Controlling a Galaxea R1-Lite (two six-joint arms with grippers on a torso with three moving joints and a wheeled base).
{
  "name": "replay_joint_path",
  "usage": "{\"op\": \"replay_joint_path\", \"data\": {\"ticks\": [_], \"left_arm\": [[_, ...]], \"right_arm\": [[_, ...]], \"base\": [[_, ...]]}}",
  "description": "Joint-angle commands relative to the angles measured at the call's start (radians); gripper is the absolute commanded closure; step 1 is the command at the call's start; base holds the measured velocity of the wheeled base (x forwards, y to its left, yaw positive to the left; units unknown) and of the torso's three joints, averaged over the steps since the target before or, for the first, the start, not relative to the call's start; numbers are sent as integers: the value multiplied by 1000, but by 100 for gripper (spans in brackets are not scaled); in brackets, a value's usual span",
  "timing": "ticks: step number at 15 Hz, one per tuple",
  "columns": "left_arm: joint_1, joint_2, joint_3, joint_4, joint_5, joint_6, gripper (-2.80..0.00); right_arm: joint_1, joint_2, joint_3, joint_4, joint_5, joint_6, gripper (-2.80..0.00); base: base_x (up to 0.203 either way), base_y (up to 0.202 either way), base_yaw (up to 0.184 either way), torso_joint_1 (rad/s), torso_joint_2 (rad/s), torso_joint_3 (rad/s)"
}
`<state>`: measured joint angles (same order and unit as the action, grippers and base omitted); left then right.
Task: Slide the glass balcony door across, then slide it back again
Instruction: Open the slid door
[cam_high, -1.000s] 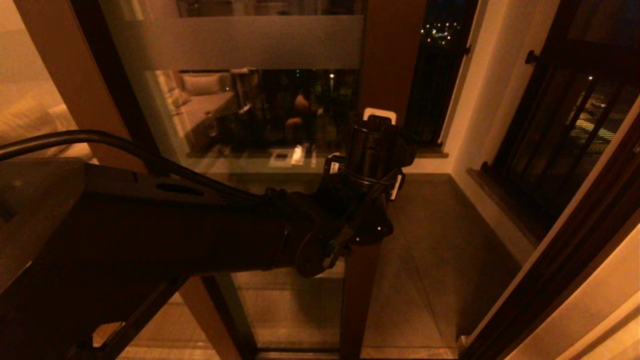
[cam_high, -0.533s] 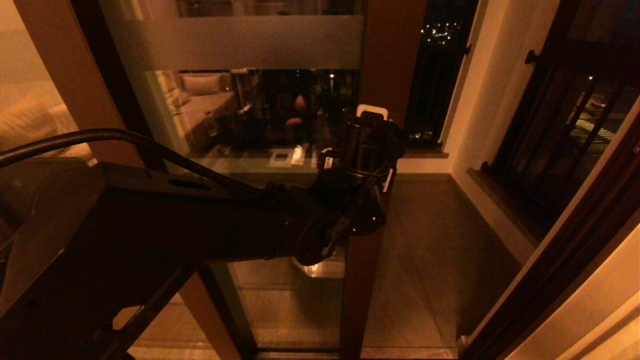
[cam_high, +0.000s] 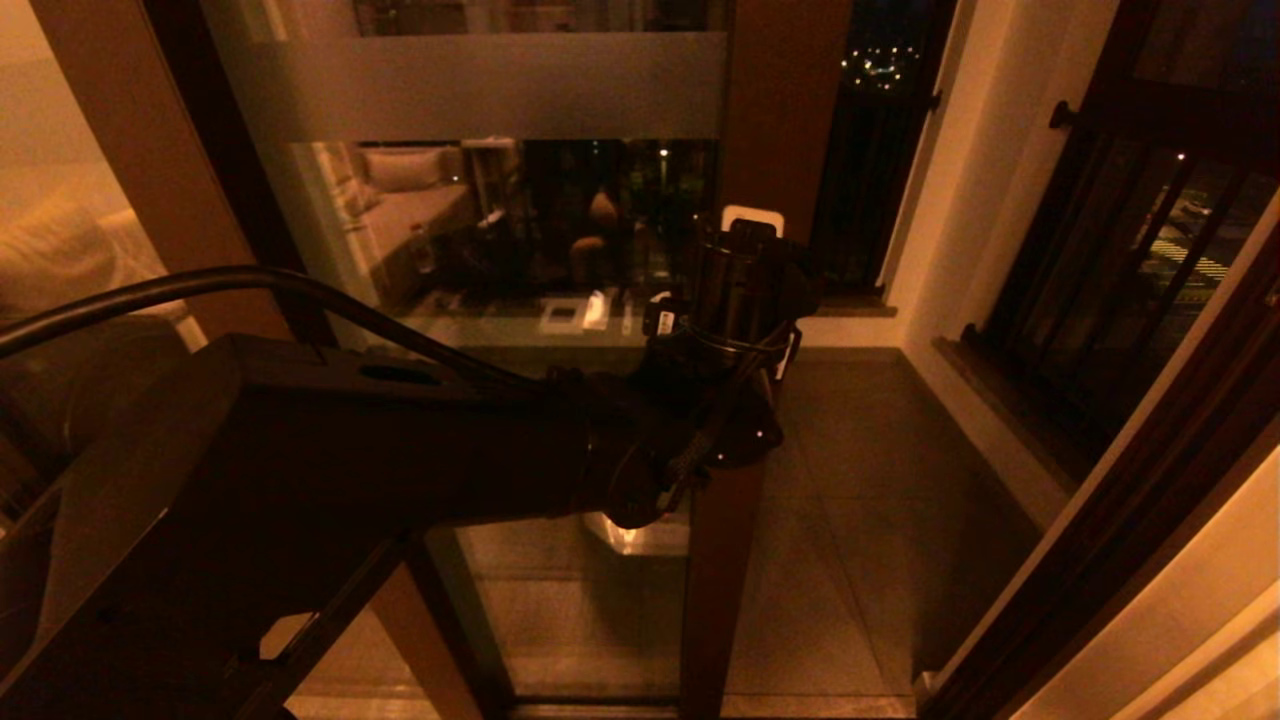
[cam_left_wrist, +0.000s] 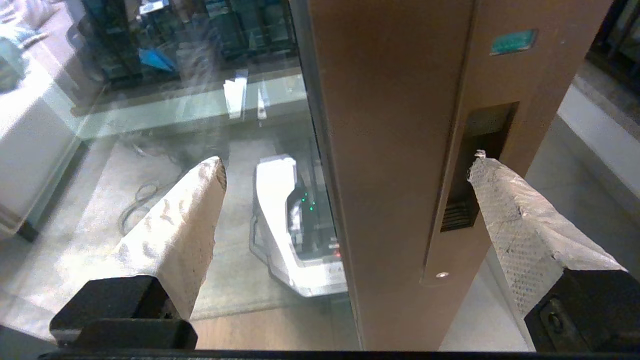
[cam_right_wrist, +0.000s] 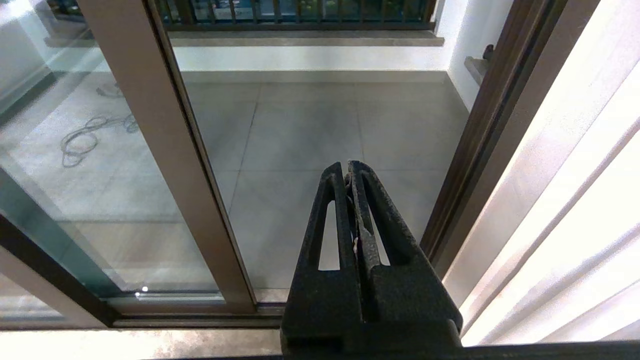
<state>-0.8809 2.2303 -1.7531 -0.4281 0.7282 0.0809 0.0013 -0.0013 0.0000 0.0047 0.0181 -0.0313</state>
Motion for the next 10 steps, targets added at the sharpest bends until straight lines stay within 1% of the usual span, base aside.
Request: {"op": "replay_joint_path", "data": {"ticks": [1,7,10], "left_arm": [[0,8,-2,-3,4,0,-280],[11,19,-2,-1,8,2,-280],[22,12,-2,-1,28,8,-280]], "right_arm": [[0,0,2,0,2,-1,0],[0,0,2,0,0,-1,0],[0,0,2,0,0,-1,0]], "base": [[0,0,0,0,0,0],[0,0,0,0,0,0],[0,0,0,0,0,0]]}}
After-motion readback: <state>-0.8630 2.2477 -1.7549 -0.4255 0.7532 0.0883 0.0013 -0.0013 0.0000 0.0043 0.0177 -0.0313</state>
